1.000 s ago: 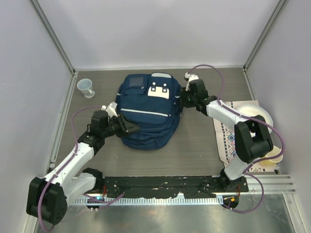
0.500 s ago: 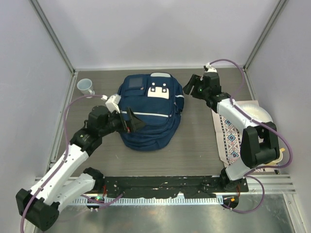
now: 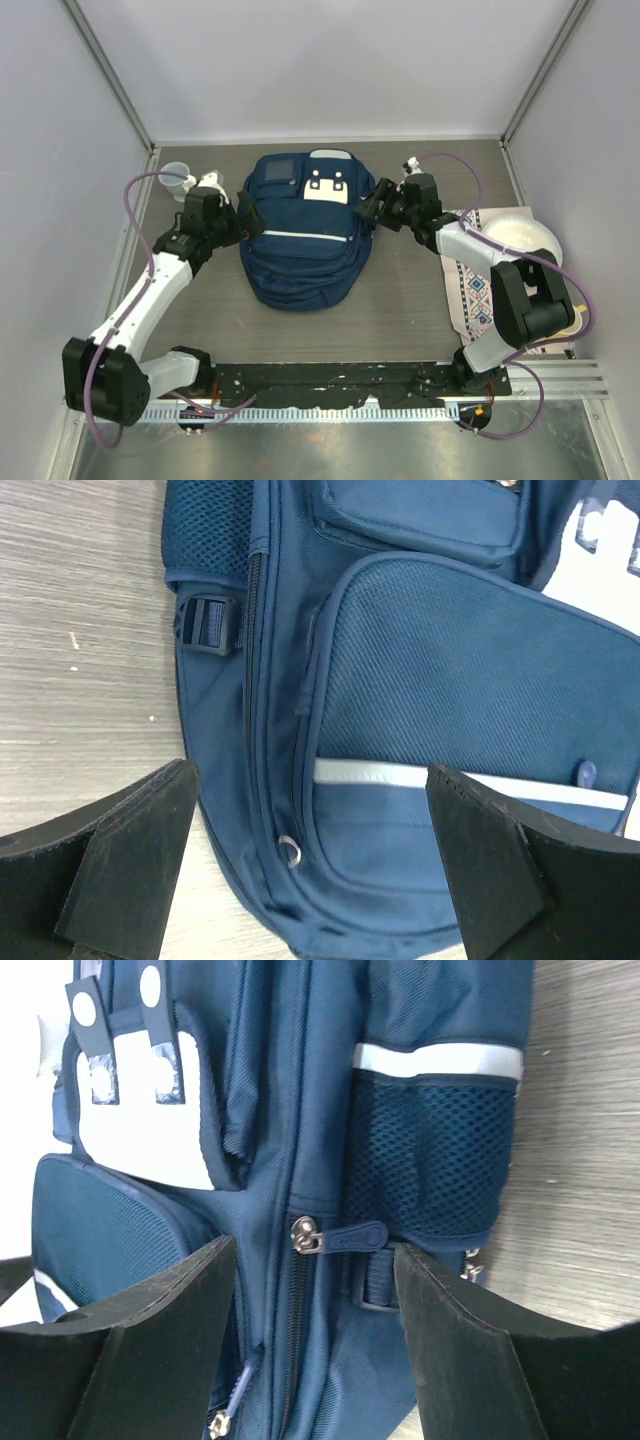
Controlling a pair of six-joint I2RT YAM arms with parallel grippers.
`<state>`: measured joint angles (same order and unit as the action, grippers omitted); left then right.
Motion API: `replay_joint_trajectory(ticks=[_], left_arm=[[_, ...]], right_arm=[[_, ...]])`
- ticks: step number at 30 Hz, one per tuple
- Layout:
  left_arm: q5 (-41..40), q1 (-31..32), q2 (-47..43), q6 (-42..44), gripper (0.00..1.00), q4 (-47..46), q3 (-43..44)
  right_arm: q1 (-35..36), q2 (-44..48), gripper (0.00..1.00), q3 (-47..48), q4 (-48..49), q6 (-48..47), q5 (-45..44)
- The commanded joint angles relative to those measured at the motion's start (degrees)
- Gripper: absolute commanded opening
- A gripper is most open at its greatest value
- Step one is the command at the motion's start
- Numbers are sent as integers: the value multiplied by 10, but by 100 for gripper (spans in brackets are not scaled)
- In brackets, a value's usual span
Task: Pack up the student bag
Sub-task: Adjust the student bag at the center of the board.
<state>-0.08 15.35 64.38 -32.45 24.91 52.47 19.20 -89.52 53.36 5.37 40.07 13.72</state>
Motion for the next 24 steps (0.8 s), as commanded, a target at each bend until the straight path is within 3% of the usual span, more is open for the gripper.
replay_joint_trajectory(ticks=[1,7,10,16,24], left_arm=[[61,-19,50,-1,100,-141,-25],[242,-19,147,-106,100,-328,-115],[266,-4,167,-133,100,-376,-143],[222,40,140,-100,100,-332,-142],[6,40,59,-46,100,-149,-104]], right_arm=[[15,16,70,-6,48,27,8],[22,2,70,-19,46,34,-6],[23,11,70,-34,40,28,-29],[22,61,70,-68,4,-10,-97],[22,99,72,-39,-50,-69,-192]])
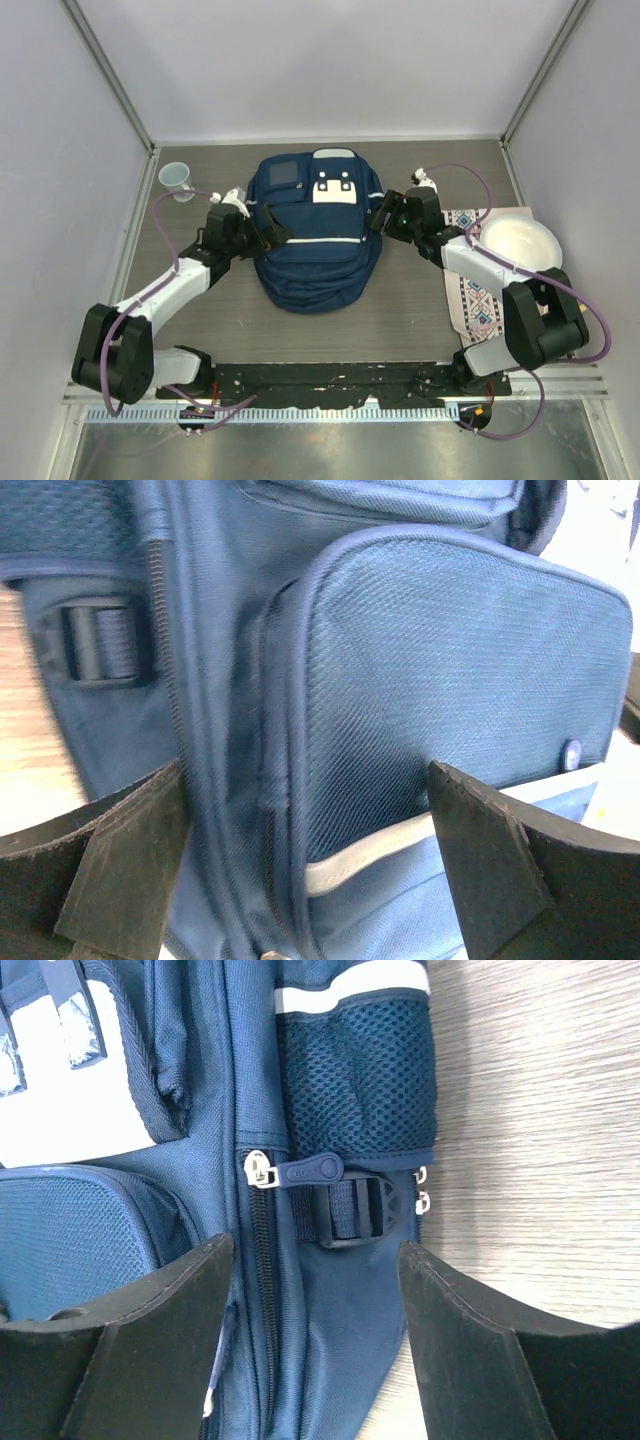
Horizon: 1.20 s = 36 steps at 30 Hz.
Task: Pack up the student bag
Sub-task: Adjust the student bag at the center of the board, then reset both arms
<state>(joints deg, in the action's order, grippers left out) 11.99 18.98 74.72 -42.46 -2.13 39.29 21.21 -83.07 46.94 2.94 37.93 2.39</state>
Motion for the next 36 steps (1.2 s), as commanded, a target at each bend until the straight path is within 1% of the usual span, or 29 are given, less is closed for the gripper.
replay_joint_trajectory(ticks=[1,3,4,5,7,8,9,11,12,13,14,15,16,17,19,21,24,25,27,28,29,30,31,32,33,34,36], left_arm=[[-138,4,-54,60,100,135,38],[-181,4,-81,71,100,175,46],[-219,4,-91,76,100,184,49],[-241,4,-100,83,99,191,48],[-288,3,-132,88,100,201,40],[-298,3,-142,90,100,201,36],[-309,2,-156,88,100,201,29],[-333,0,-166,83,100,206,23],[-342,0,-169,78,99,208,19],[-354,0,-171,70,100,215,19],[-388,0,-172,56,100,223,19],[-404,0,-172,45,100,232,19],[-414,-1,-172,28,100,238,19],[-430,-1,-172,26,100,249,21],[-440,0,-170,25,100,256,25],[-451,0,-170,27,100,260,26],[-456,-1,-171,42,100,248,20],[-455,-1,-174,54,100,243,19],[-460,-1,-178,59,100,240,15],[-463,-1,-179,59,100,238,13],[-464,-1,-185,58,100,238,10],[-465,-1,-190,57,100,238,6],[-465,-1,-194,56,100,234,4],[-462,-1,-203,59,100,225,-6],[-459,0,-208,60,99,222,-10],[-458,-1,-213,60,100,217,-14],[-458,-1,-223,61,100,216,-22]], right_arm=[[1,50,72,25,-42,-56,-111],[1,69,74,24,-43,-75,-140],[1,90,74,24,-43,-81,-159],[1,98,75,23,-44,-85,-191],[1,123,77,20,-44,-96,-229],[1,128,79,19,-44,-98,-271],[1,132,80,18,-43,-101,-290],[1,135,88,14,-41,-108,-333],[1,134,91,11,-39,-105,-382],[1,132,92,10,-37,-115,-406],[1,131,92,-1,-33,-133,-415],[1,132,92,-10,-11,-153,-435],[1,134,92,-24,6,-187,-438],[1,135,92,-54,51,-214,-440],[1,136,92,-76,77,-258,-427],[1,140,92,-91,79,-261,-424],[1,150,92,-133,122,-269,-409],[1,149,92,-155,157,-292,-380],[1,136,92,-173,181,-326,-344],[1,127,92,-188,203,-334,-340],[1,115,92,-191,220,-332,-353],[1,111,93,-178,194,-322,-365],[1,101,93,-175,194,-328,-384],[1,101,93,-180,207,-335,-385],[1,99,93,-189,227,-349,-393],[1,97,93,-211,282,-358,-403],[1,87,93,-233,343,-376,-419]])
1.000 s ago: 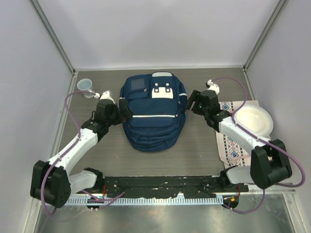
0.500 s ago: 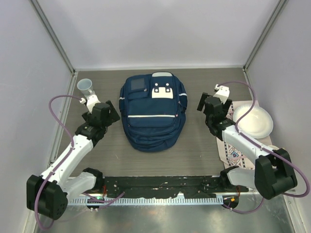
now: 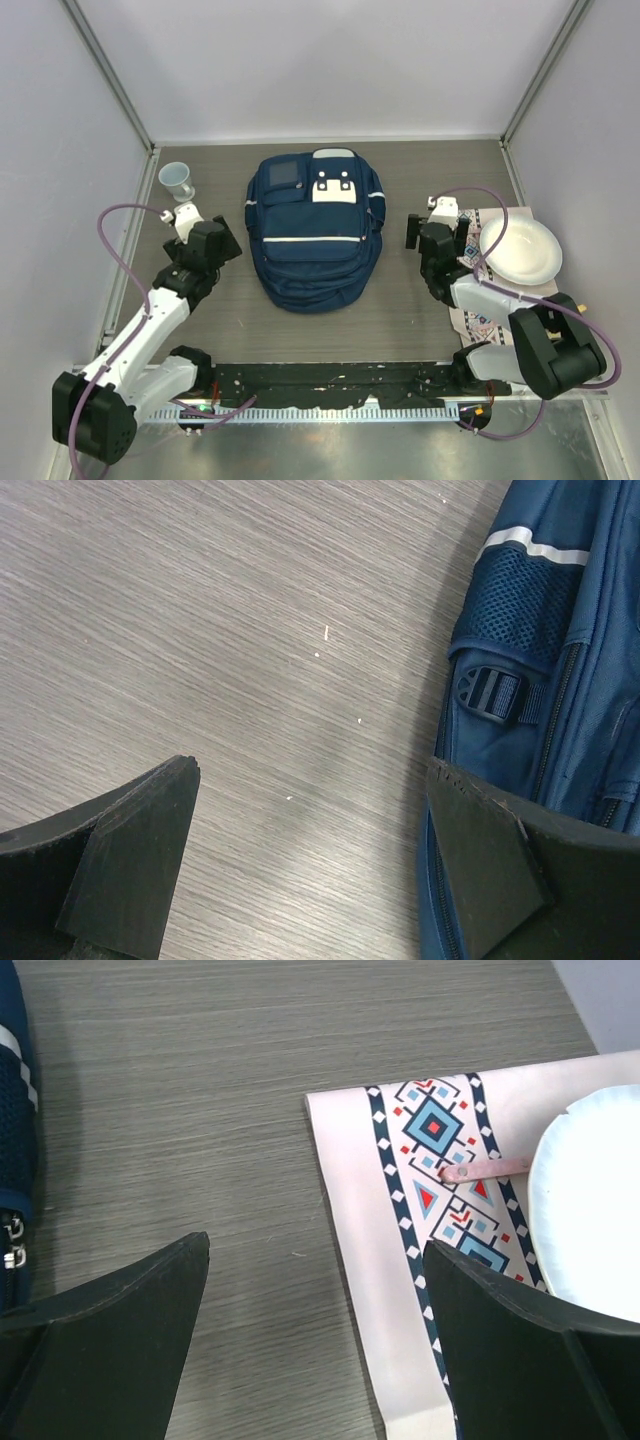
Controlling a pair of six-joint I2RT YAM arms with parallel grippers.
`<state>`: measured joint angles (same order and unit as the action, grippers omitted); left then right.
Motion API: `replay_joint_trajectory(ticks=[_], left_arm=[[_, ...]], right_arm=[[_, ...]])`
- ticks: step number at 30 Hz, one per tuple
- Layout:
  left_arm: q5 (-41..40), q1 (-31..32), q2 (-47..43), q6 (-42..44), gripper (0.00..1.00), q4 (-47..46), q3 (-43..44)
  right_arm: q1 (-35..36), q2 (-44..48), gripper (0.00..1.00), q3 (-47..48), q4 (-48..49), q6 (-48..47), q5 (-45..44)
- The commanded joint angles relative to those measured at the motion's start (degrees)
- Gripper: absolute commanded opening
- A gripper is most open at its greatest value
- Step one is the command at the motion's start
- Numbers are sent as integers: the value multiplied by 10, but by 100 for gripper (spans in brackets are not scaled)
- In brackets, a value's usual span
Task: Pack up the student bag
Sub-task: Reset both arms
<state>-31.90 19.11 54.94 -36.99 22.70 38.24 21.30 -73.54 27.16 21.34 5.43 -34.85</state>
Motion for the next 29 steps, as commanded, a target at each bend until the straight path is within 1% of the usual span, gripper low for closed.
replay_joint_trajectory(ticks=[1,6,10,11,12,13,14,15,16,17,19,20,21,23,25,27,29], left_arm=[[-19,-2,-28,7,100,-30,-11],[-14,-2,-48,6,100,-30,-19],[-12,-2,-55,5,100,-35,-26],[-11,-2,-55,4,99,-35,-27],[-10,-2,-55,4,99,-38,-28],[-7,-2,-58,5,100,-41,-29],[-5,-2,-58,6,100,-42,-28],[-5,-2,-59,6,99,-42,-26],[-5,-2,-61,3,100,-42,-26],[-6,-2,-63,1,100,-42,-28],[-5,-2,-64,-6,100,-58,-41],[-5,-2,-66,-7,99,-64,-46],[-4,-1,-65,-6,100,-70,-48],[-5,-2,-58,-4,100,-78,-48],[-11,-2,-51,-3,100,-85,-43],[-6,-1,-40,16,100,-97,-41],[-24,-1,-36,21,100,-121,-47]], right_arm=[[-5,-13,93,-53,203,-67,-49],[-33,-71,93,-98,330,-84,-24],[-53,-97,93,-86,344,-94,-11],[-69,-106,93,-92,366,-97,-7],[-79,-132,93,-100,416,-95,-8],[-87,-133,94,-104,420,-65,-15],[-98,-127,94,-108,417,-55,-1],[-131,-120,93,-114,419,-55,40],[-151,-122,94,-124,423,-38,120],[-162,-127,94,-128,434,-25,130],[-169,-154,94,-147,492,-21,129],[-168,-152,94,-147,501,-22,127],[-168,-144,94,-143,469,-17,124],[-168,-153,94,-141,486,-20,119],[-168,-147,94,-138,466,-17,120],[-168,-152,94,-141,486,-18,115],[-168,-150,94,-141,477,-9,101]])
